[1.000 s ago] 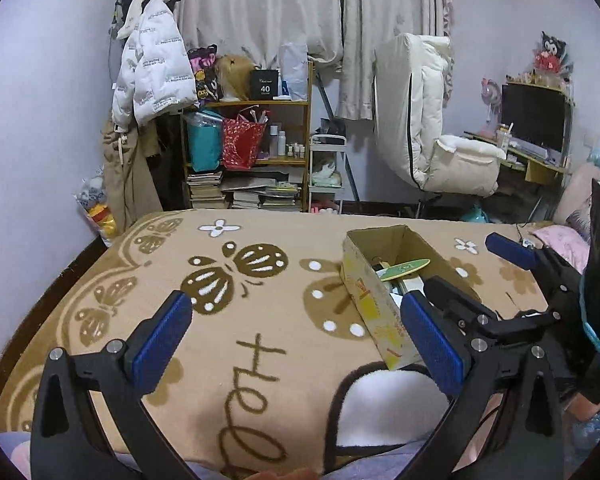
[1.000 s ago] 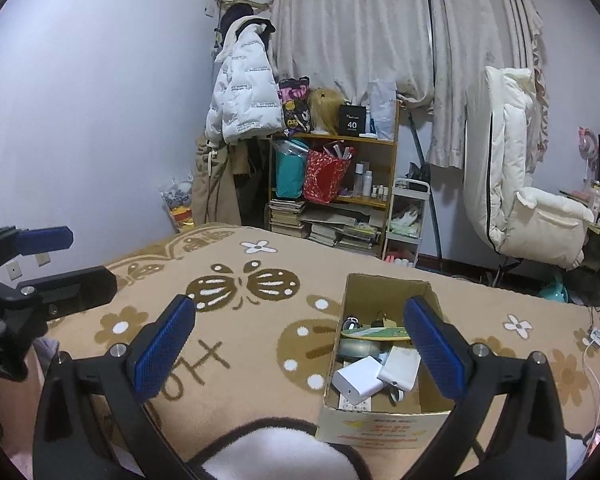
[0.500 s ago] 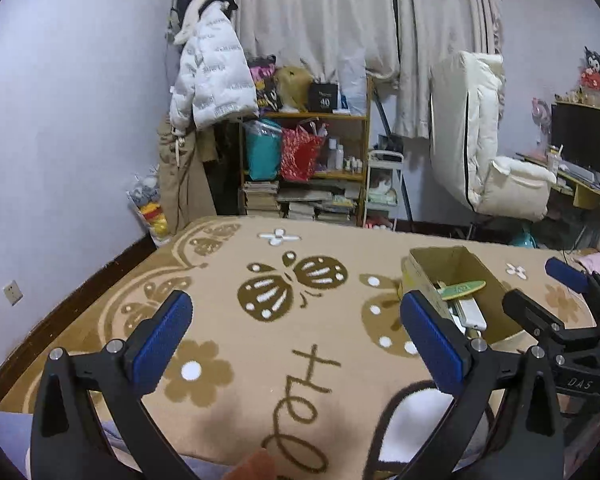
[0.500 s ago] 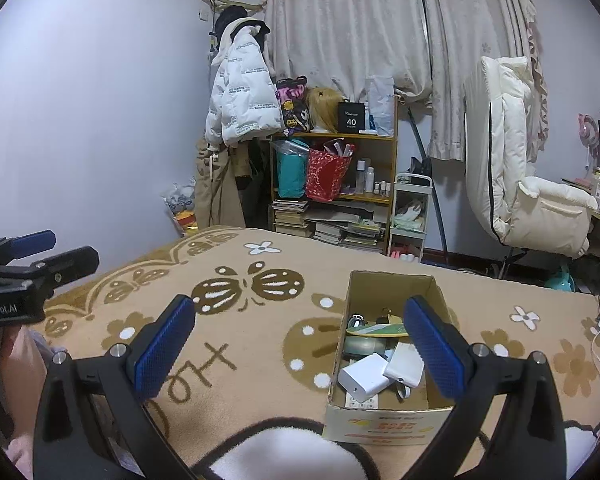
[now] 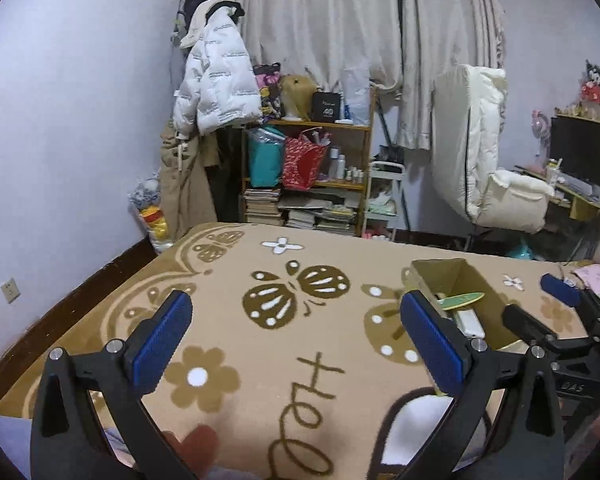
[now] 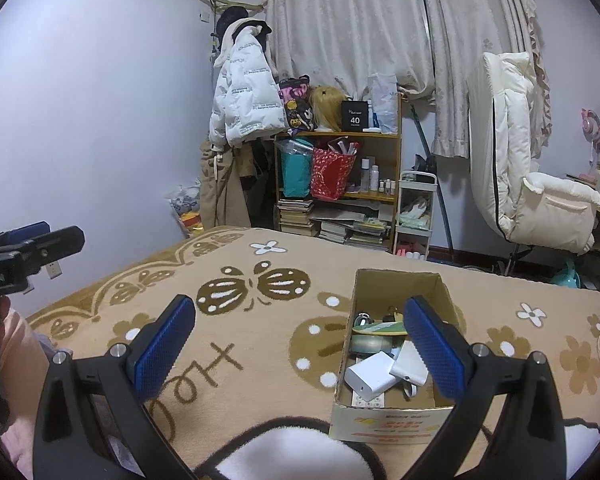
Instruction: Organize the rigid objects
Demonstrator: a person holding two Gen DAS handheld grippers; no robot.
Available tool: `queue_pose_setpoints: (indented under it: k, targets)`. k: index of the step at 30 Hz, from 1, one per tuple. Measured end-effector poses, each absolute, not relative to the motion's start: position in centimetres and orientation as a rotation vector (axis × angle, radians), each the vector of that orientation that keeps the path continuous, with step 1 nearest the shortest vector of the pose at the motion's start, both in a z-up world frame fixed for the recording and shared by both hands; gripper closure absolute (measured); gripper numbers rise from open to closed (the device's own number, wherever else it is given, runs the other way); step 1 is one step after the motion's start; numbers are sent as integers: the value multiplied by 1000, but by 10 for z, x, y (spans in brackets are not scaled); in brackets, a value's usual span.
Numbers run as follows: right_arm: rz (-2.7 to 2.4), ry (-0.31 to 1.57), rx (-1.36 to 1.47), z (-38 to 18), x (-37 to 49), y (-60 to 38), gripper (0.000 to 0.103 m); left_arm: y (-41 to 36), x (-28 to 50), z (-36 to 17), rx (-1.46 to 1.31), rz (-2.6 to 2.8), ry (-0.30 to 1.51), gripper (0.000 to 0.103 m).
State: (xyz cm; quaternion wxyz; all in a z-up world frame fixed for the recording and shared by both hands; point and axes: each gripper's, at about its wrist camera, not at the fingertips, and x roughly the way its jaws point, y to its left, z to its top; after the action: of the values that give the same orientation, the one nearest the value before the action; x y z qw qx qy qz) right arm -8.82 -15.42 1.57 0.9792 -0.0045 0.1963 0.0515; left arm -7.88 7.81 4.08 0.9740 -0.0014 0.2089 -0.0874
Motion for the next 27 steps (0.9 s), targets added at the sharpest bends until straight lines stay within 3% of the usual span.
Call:
queue_pose_setpoints:
  k: [14,16,18,20,27]
  targets:
    - [120,395,3,11,-89,-144,0,63,-84,39,21,-322,467,0]
    - [121,394,6,10,-90,-143,0,63,-85,40,9,-346,473,4]
    - [129,394,9,10,-89,-143,0,64,-85,41,3,-357,479,18]
    - [129,395,11,8,-89,-138,0,65,-85,40,-12,-374,482,22]
    - [121,402,40,5,-91,-134,0,68,-82,36,12,-290,489,9]
